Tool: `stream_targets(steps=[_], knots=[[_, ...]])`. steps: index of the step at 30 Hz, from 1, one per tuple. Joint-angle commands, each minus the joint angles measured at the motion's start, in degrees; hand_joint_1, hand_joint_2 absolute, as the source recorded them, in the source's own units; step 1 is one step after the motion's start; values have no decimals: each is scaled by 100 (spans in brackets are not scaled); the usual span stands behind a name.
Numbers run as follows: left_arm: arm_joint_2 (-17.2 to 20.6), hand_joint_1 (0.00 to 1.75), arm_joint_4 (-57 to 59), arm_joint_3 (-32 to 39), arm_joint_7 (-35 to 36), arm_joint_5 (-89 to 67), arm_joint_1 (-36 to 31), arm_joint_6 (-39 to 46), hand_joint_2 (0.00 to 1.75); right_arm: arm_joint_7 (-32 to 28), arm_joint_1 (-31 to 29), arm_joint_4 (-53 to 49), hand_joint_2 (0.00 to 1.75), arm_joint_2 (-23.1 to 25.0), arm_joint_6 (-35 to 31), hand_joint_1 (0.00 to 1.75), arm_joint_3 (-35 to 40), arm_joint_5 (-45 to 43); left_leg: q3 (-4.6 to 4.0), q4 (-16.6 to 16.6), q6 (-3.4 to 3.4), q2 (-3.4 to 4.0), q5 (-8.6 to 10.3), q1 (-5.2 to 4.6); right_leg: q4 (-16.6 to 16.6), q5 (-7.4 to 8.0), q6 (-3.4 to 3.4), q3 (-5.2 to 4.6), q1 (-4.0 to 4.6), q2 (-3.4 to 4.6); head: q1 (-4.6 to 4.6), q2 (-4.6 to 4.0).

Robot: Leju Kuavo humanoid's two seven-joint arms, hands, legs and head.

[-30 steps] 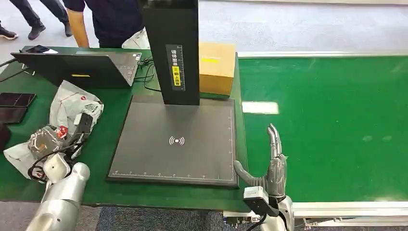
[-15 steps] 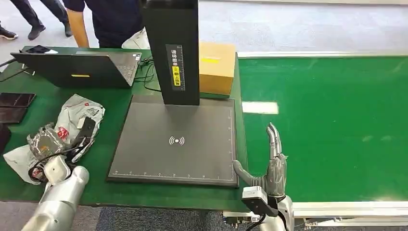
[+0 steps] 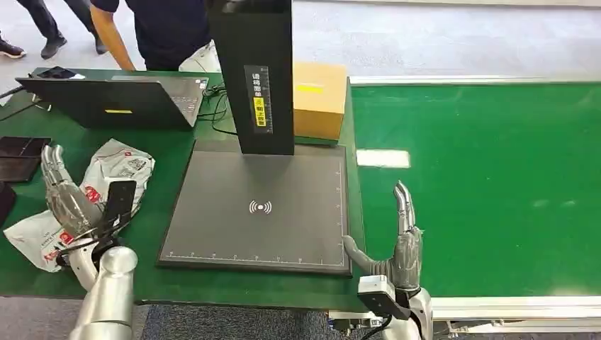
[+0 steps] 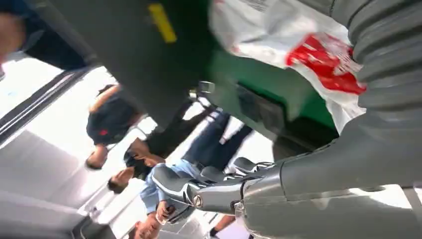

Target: Moved the parcel from conveyor to table for the left to box.

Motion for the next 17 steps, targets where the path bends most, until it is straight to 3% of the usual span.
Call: stream_targets(steps=[1,6,17], knots=[[13,0,-946,-1800,-246,1693,626,-1100,175,-91,-95,330,175,-60,31,0,-163,-100,3,-3,0,-7,1,2,-4,-1,-5,6,3,-9,-2,0],[11,0,-547,-2229,-439,2219,625,-1944,175,-158,-153,415,175,-87,72,0,-147,-183,11,-9,3,-16,3,0,-11,-1,-6,18,5,-20,-2,0],[-71,0,484,-2159,-1038,2628,548,-2338,175,-268,-496,820,175,-140,436,0,-39,-432,21,-16,0,-2,3,-1,-13,2,-7,21,1,-3,0,0]])
